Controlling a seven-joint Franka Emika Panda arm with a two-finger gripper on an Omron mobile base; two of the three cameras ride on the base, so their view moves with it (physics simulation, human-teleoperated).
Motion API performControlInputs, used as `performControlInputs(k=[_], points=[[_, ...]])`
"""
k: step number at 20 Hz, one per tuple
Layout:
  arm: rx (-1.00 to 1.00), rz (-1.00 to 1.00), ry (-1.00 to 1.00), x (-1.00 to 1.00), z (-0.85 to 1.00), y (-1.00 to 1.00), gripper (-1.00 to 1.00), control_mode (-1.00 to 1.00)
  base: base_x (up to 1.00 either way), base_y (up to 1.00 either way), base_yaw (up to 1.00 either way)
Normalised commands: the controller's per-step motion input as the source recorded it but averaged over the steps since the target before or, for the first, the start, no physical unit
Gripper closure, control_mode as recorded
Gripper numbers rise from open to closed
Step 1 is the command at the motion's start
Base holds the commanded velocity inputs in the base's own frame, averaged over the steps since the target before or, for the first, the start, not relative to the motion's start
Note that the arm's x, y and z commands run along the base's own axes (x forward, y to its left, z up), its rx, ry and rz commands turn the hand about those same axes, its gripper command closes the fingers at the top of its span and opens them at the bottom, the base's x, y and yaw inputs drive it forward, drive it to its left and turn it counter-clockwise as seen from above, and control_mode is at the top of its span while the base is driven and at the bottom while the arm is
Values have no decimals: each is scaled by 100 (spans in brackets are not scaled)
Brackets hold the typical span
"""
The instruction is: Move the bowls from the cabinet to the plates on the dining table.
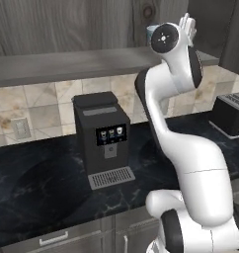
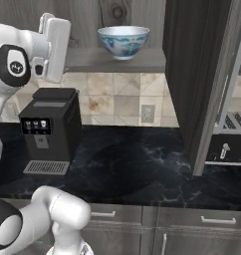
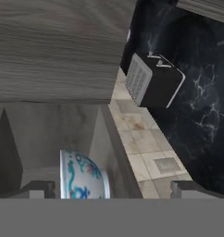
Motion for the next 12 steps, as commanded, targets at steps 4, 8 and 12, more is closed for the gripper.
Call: performControlInputs(k=[4,8,12], points=[[6,5,0,29,2,0,-100,-100,0,0,0],[1,2,3,34,0,0,-100,-100,0,0,0],[-2,1,1,39,3,2,-100,-100,0,0,0]])
